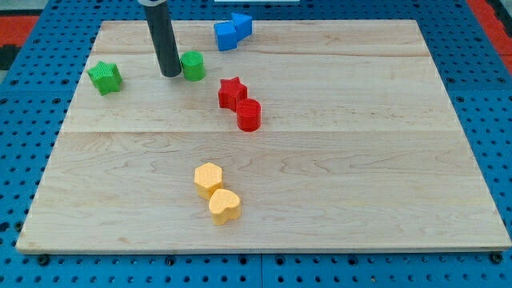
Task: Slide the green circle below the blue cube
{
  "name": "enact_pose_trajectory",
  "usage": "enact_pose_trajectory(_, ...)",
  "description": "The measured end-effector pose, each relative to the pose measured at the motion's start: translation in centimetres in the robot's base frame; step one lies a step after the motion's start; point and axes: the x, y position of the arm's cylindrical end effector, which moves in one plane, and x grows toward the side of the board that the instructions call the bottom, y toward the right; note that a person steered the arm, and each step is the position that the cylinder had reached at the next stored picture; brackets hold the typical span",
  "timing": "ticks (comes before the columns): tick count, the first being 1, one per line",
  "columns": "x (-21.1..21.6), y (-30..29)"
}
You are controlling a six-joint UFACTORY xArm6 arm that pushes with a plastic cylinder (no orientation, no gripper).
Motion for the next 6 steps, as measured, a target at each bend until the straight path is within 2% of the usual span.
enact_pose_trajectory(3, 0.0, 15.4)
enact_pose_trajectory(4, 0.0, 19.0)
enact_pose_trajectory(5, 0.0, 21.3)
enact_pose_trajectory(6, 0.0, 21.3)
